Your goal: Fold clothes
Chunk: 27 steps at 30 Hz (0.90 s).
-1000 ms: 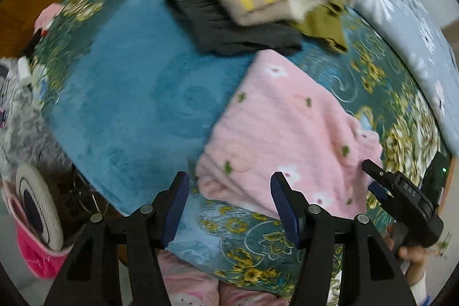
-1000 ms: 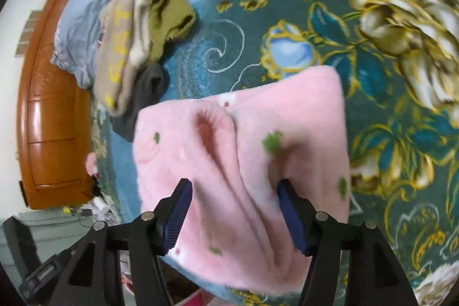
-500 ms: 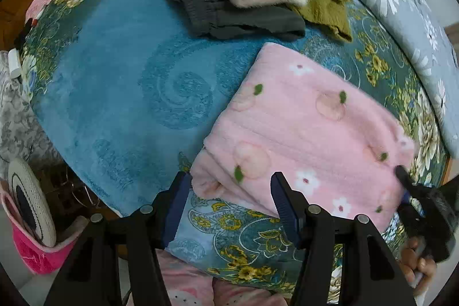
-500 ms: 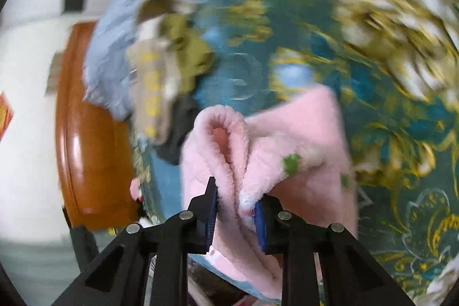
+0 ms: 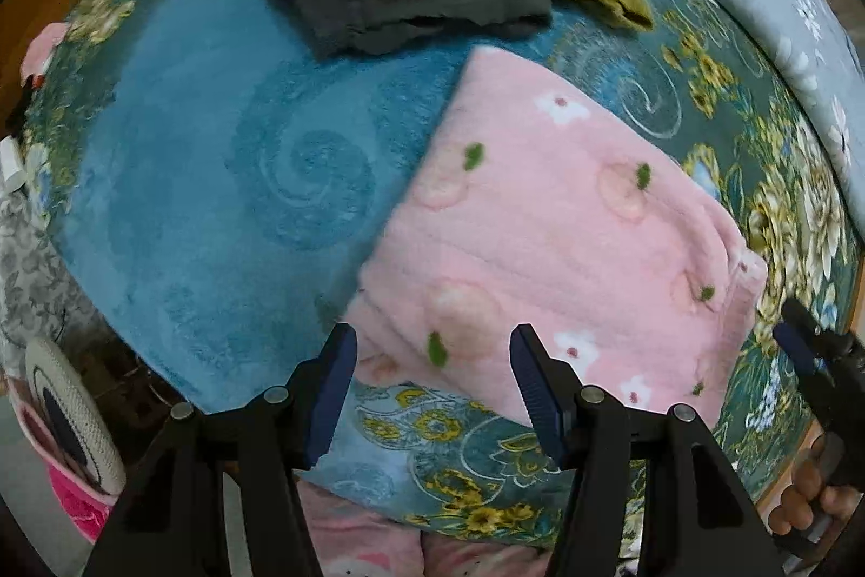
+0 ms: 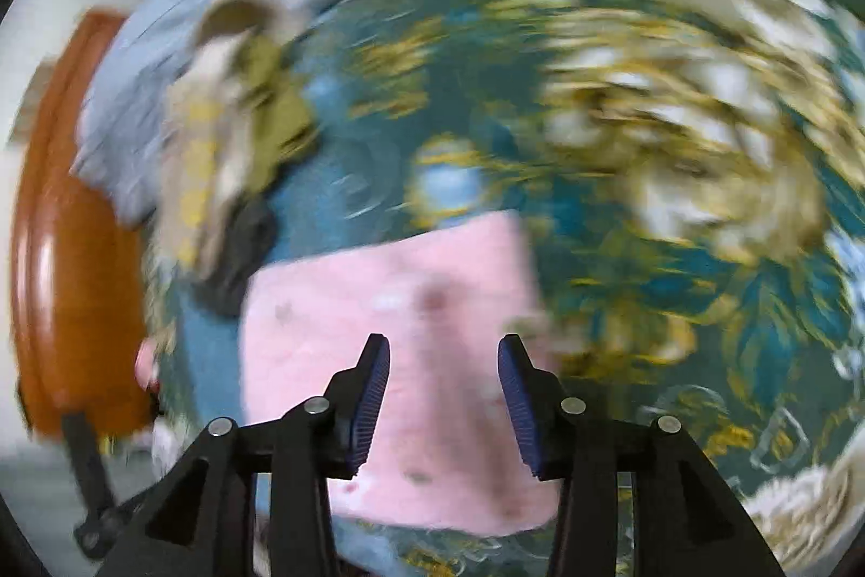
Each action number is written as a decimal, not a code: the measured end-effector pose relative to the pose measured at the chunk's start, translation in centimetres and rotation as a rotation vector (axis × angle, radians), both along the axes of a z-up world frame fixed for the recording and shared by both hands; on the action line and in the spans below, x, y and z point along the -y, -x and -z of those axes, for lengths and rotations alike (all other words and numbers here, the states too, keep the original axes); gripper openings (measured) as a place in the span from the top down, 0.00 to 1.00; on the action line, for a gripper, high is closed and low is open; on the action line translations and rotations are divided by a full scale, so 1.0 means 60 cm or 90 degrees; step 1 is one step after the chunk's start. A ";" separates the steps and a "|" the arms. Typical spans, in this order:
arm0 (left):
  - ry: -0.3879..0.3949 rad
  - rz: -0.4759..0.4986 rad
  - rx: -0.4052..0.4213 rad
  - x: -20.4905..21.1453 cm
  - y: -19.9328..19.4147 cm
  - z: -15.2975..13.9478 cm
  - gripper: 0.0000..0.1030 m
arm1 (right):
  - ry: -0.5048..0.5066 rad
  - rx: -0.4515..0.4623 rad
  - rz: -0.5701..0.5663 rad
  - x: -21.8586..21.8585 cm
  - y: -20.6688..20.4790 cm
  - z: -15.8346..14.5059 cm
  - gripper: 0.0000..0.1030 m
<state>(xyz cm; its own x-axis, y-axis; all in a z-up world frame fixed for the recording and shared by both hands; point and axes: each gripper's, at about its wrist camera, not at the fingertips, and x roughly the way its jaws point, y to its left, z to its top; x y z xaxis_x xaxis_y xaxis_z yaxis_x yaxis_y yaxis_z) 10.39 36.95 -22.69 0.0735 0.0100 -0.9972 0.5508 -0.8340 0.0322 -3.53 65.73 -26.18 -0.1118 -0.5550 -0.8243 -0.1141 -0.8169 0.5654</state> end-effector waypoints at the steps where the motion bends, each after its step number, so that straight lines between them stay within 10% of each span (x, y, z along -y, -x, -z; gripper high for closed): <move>1: -0.014 0.004 -0.003 -0.006 0.003 0.007 0.42 | 0.017 0.000 -0.025 0.018 0.005 0.006 0.55; 17: -0.053 0.074 0.056 -0.037 0.036 0.137 0.41 | -0.035 0.077 -0.064 0.051 0.074 0.121 0.57; 27: -0.064 0.052 -0.023 -0.005 0.015 0.066 0.41 | -0.056 -0.047 -0.147 0.076 -0.039 -0.015 0.57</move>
<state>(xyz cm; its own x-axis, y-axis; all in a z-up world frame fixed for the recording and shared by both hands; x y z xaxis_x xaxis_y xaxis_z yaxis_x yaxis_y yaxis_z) 9.49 37.27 -26.63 0.0425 0.1052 -0.9935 0.4798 -0.8744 -0.0721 -1.16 61.19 -25.26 -0.0518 -0.4999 -0.8645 0.1206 -0.8625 0.4915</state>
